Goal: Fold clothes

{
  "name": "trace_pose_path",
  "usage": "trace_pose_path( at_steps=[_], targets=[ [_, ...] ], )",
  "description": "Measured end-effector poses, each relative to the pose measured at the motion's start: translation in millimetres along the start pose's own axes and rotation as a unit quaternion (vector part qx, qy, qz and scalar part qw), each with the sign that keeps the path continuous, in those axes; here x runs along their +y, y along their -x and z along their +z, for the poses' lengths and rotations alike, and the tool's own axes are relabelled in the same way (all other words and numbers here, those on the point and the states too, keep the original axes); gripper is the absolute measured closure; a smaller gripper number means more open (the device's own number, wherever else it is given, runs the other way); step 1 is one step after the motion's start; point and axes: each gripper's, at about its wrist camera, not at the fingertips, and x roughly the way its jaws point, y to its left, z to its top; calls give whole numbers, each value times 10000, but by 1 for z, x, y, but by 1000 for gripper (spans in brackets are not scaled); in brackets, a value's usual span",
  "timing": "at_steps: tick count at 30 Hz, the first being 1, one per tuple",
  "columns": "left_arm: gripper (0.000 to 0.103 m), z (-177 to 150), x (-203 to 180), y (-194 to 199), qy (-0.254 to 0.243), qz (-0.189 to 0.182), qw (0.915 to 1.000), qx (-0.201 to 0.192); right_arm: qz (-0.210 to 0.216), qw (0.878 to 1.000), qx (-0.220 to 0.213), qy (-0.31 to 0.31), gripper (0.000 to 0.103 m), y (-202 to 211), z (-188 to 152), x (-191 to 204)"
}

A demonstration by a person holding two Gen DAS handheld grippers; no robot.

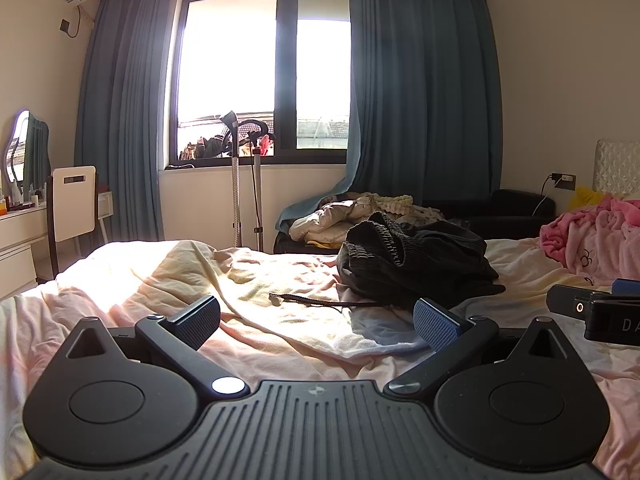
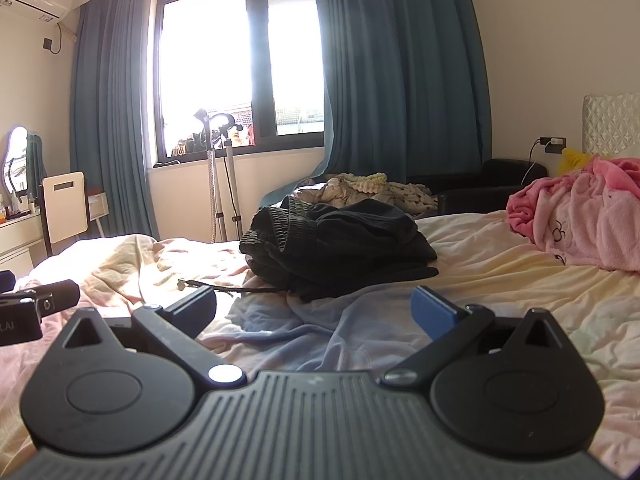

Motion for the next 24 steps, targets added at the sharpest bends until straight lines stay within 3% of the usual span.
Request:
trace_pose_path(
  at_steps=[24],
  targets=[
    [0, 3, 4, 3, 112, 82, 9999, -74, 9, 10000, 31, -31, 0, -3, -1, -1]
  ],
)
